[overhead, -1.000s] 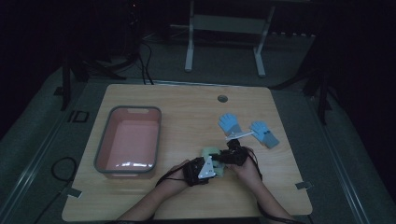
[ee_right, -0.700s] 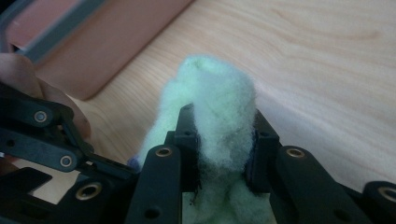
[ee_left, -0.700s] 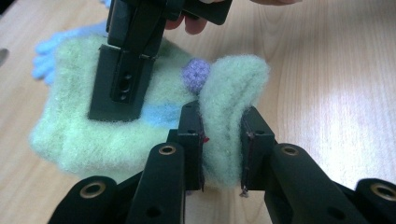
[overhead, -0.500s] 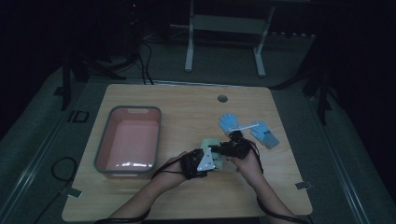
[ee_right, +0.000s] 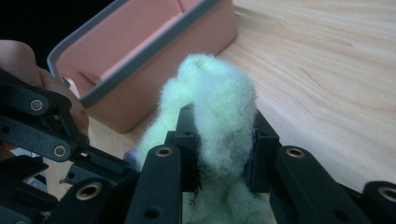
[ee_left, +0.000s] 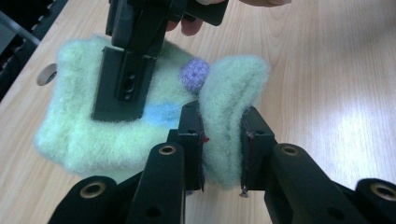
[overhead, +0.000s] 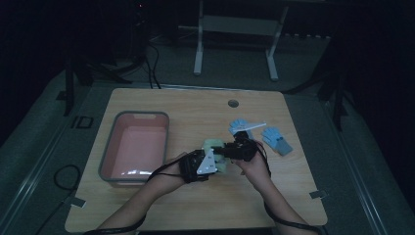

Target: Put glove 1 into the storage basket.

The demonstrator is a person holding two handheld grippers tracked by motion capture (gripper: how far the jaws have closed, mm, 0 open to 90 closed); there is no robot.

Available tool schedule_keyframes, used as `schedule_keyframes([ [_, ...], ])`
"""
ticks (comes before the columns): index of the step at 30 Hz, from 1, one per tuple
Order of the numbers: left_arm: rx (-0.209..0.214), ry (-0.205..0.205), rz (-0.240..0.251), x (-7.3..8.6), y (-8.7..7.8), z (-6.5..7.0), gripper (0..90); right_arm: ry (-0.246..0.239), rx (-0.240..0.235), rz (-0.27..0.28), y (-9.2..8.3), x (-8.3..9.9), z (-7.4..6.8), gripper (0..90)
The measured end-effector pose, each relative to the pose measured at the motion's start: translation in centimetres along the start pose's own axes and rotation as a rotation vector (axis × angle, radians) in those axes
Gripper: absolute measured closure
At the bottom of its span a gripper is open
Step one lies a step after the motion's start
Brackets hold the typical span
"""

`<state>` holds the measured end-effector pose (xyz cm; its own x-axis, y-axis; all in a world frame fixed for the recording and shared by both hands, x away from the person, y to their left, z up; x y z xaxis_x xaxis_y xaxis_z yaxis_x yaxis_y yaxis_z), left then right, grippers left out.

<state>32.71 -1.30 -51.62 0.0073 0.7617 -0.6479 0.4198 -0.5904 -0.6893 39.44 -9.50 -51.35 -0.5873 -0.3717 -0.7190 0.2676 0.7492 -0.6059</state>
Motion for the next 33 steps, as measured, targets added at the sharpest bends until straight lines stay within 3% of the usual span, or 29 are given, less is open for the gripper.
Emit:
schedule_keyframes([
  [10,-0.042,-0.01,-0.032,2.1,-2.7,-1.3,75.2,-0.103,0.023,-0.007,2.1,-2.7,-2.7,71.7],
  [20,-0.083,-0.026,-0.074,4.5,-5.9,-2.9,75.2,-0.111,-0.051,-0.001,4.7,-5.4,-4.9,71.8],
  [33,-0.149,-0.053,-0.142,8.5,-9.1,-4.4,75.3,-0.135,-0.1,-0.012,9.2,-8.3,-8.0,71.8],
])
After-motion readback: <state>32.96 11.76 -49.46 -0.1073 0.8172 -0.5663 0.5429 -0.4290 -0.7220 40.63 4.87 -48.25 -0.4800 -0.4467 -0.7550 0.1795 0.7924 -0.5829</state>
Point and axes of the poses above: each handheld gripper's, and its own axes: y roughly forward along the jaws, x roughly out of its underside, z roughly to its right, the point moved 8 cm from there along y, roughly forward along the jaws, and after that the axes turned 2 degrees about -z, right-handed, at the moved point
